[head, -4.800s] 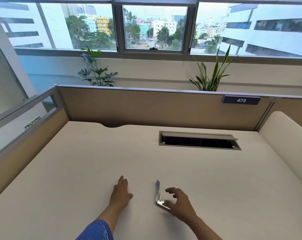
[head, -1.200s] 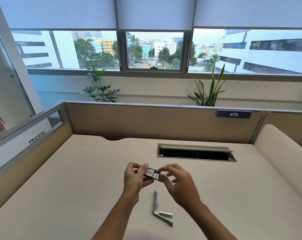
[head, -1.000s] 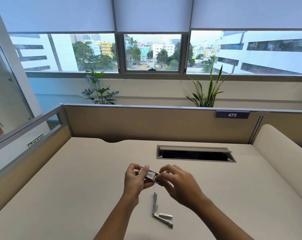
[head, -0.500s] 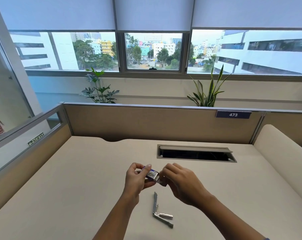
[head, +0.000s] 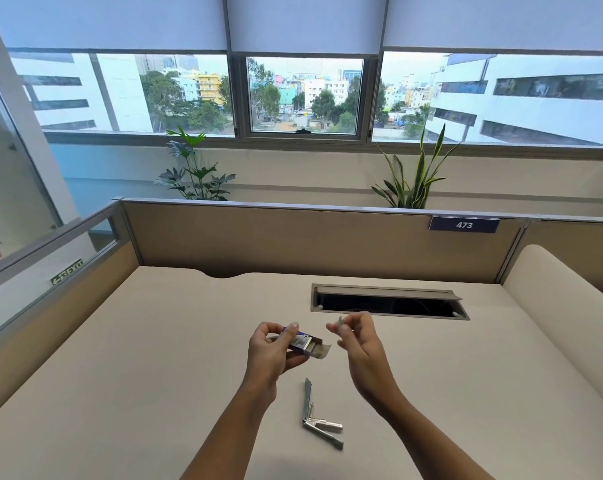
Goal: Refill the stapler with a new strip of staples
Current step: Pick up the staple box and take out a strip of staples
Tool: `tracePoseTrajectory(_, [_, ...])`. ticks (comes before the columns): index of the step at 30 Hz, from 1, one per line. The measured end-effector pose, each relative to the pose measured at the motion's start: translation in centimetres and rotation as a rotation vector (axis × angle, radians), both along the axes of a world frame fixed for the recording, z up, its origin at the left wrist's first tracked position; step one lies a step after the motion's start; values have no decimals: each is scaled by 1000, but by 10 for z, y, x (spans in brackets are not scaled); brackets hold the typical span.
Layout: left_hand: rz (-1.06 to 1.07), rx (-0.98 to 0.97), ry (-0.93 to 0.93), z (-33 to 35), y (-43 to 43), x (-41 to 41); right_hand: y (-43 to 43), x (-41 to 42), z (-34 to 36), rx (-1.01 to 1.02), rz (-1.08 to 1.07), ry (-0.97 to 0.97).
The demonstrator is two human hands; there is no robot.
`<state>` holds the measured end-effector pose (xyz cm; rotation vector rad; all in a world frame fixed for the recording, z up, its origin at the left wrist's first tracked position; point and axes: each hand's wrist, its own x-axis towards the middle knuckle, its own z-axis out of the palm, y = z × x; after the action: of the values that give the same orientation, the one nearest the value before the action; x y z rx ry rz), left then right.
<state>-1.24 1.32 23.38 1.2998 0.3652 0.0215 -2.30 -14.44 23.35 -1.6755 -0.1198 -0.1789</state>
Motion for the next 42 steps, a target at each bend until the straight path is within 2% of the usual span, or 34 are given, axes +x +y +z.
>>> tracePoseTrajectory(8, [46, -9, 16, -3, 6, -1, 0, -7, -5, -127, -29, -124])
tracePoseTrajectory(15, [78, -46, 9, -2, 9, -2, 1, -12, -18, 18, -33, -32])
tracePoseTrajectory(19, [79, -94, 12, 2, 8, -5, 4, -17, -18, 0, 86, -29])
tracePoseTrajectory(25, [46, -44, -22, 10, 1, -9, 5, -19, -8, -38, 43, -177])
tracePoseTrajectory(32, [28, 22, -87, 21, -4, -11, 4, -22, 0, -61, 5, -221])
tracePoseTrajectory(36, [30, 91, -137, 23, -5, -11, 2, -22, 5, -21, 1, -106])
tracePoseTrajectory(42, [42, 192, -194, 26, -8, -13, -4, -18, 16, 282, 109, 196])
